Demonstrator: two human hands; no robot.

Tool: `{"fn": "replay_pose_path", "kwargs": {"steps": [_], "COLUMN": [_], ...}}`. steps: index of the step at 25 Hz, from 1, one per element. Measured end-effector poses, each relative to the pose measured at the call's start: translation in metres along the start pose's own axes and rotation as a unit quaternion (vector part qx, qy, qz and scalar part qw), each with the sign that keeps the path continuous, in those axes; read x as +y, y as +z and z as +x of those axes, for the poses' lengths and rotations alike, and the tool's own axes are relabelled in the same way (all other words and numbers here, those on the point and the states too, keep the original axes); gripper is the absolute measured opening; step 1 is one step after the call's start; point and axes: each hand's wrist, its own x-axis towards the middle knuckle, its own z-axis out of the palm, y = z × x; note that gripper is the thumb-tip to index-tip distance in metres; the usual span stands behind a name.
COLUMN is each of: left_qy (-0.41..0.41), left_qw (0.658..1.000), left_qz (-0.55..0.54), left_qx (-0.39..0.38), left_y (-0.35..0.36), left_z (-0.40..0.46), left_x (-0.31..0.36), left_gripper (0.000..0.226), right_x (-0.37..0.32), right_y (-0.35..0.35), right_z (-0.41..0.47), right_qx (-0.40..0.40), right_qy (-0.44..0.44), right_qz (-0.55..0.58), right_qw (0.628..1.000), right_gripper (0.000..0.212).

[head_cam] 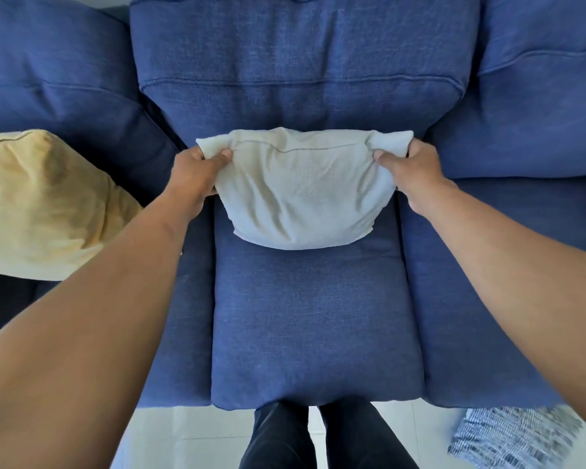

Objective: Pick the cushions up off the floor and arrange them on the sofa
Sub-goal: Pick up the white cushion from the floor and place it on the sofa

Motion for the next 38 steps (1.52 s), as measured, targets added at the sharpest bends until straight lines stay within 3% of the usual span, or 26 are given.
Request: {"fn": "replay_pose_path", "kwargs": {"steps": [3, 7, 9, 12, 15, 17, 20, 23, 26, 32, 38], "left_qy": [0.047, 0.031, 0.028, 0.016, 0.034, 0.046, 0.036, 0.048, 0.068, 0.151, 0.277], "left_qw": [0.996, 0.993, 0.992, 0.989, 0.988, 0.989, 0.985, 0.976, 0.973, 0.934, 0.821], "left_qz": [0.019, 0.007, 0.034, 0.042, 0.046, 0.046, 0.094, 0.157, 0.202, 0.310, 0.439], "left_qx": [0.070, 0.113, 0.117, 0.142, 0.146, 0.134, 0.142, 0.144, 0.093, -0.091, -0.239], "left_y": [-0.009, -0.010, -0.009, -0.009, -0.011, -0.015, -0.018, -0.012, 0.000, 0.052, 0.143], "left_z": [0.000, 0.003, 0.004, -0.001, -0.005, -0.011, -0.030, -0.068, -0.107, -0.162, -0.225], "left_x": [-0.004, -0.005, -0.005, -0.005, -0.002, -0.006, -0.021, -0.031, -0.043, -0.064, -0.071], "left_gripper": [0.002, 0.010, 0.022, 0.018, 0.007, 0.029, 0.067, 0.057, 0.047, 0.059, 0.073], "right_x": [-0.007, -0.012, -0.014, -0.016, -0.017, -0.018, -0.016, -0.011, 0.002, 0.048, 0.104], "right_y": [-0.004, 0.001, 0.003, 0.001, 0.002, 0.002, -0.002, -0.006, -0.009, -0.042, -0.113], "right_z": [0.008, 0.011, 0.011, 0.007, 0.001, -0.010, -0.035, -0.074, -0.115, -0.195, -0.264], "right_qx": [0.041, 0.040, 0.041, 0.036, 0.049, 0.059, 0.080, 0.059, 0.047, 0.063, 0.135], "right_qy": [-0.033, -0.017, -0.007, 0.009, 0.033, 0.033, 0.013, -0.012, -0.024, 0.004, 0.047], "right_qz": [-0.025, -0.049, -0.061, -0.081, -0.081, -0.104, -0.139, -0.185, -0.217, -0.294, -0.355], "right_qw": [0.998, 0.998, 0.997, 0.996, 0.995, 0.992, 0.987, 0.981, 0.975, 0.954, 0.924], "right_gripper": [0.018, 0.003, 0.003, 0.004, 0.026, 0.038, 0.037, 0.036, 0.040, 0.060, 0.069]}}
